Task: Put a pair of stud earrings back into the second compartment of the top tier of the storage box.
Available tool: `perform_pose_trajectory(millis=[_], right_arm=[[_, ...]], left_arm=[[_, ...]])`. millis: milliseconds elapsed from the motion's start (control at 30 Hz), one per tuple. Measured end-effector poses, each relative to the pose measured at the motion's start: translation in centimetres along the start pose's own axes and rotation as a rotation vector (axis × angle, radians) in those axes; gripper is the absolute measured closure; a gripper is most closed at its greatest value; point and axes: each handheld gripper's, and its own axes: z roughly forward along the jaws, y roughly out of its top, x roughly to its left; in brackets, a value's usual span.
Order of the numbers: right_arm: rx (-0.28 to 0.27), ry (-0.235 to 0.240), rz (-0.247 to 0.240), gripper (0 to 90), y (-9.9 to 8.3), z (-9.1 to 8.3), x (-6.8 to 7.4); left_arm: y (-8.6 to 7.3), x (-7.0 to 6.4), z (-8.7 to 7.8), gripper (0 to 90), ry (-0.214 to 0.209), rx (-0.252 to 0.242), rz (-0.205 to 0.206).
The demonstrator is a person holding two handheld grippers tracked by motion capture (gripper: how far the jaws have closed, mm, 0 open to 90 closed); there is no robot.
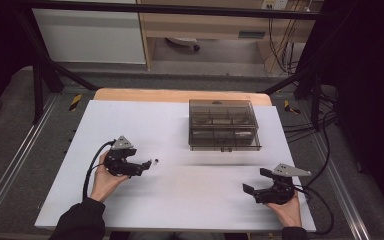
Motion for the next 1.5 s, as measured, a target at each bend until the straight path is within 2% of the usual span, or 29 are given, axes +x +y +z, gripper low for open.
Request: perform_pose_trajectory(millis=[367, 800, 1167, 1500], right_arm=[[0.008, -0.001, 0.003, 0.6, 0.0, 0.0, 0.0], [0.010, 0.001, 0.001, 0.6, 0.0, 0.0, 0.0], [0.011, 0.003, 0.001, 0.6, 0.0, 0.1, 0.0], [0.010, 0.004, 0.003, 0.6, 0.0, 0.1, 0.0]], left_arm=[[0.2, 0.0, 2.1, 38.1, 0.048, 0.063, -0.032], [0.3, -0.7, 3.7, 60.3, 0.085, 0.096, -0.020], [0.6, -0.8, 4.2, 71.7, 0.097, 0.086, -0.031], [0.5, -0.9, 4.6, 77.8, 0.105, 0.097, -0.027]])
